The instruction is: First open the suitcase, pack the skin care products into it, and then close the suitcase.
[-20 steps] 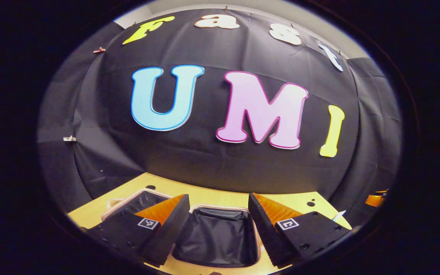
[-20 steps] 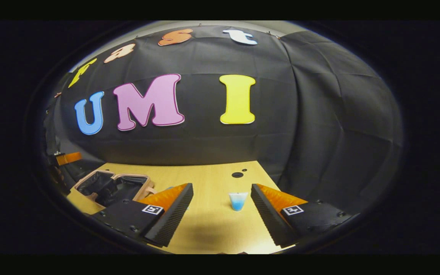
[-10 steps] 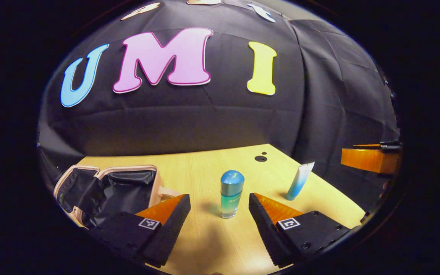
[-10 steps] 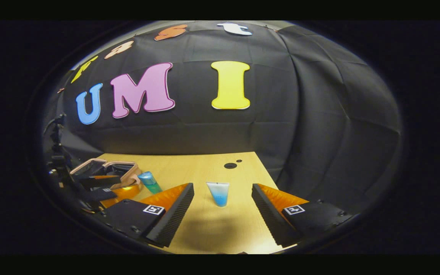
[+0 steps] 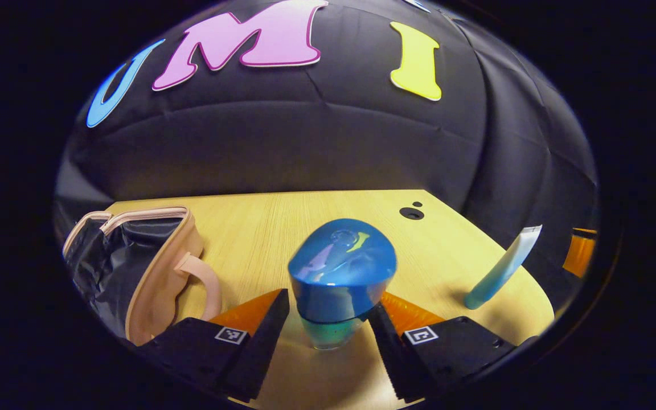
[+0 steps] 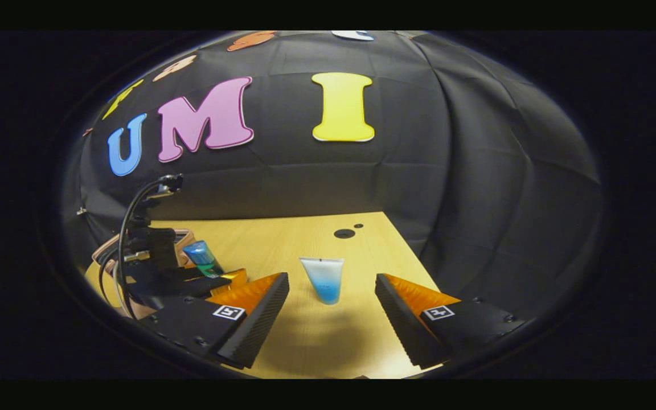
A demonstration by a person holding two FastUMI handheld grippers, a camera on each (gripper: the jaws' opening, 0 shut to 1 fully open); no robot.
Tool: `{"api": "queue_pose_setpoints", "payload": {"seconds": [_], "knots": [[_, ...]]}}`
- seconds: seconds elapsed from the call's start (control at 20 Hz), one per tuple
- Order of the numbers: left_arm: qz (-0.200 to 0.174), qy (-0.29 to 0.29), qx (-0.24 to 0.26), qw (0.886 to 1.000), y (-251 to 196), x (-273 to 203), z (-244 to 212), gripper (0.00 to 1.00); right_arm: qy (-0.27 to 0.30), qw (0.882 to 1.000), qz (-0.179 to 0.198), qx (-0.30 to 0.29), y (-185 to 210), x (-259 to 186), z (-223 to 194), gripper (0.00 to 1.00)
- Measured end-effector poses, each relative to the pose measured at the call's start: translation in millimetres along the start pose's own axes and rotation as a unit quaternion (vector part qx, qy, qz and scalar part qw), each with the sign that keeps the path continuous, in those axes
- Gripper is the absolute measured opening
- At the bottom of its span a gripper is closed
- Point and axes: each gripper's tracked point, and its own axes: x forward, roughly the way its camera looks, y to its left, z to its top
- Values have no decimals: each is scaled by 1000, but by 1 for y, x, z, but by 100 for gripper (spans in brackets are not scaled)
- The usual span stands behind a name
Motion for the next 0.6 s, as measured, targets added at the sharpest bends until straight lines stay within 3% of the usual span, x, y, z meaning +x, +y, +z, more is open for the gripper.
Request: {"api": "queue_pose_setpoints", "payload": {"seconds": [0.25,0.6], "knots": [[-9,5,-13,1000,-8,5,-7,53,10,1000,9,-8,13,34,-25,97],[-20,7,-10,1000,-10,-6,-12,51,11,999,-40,2,-5,86,-42,97]]}}
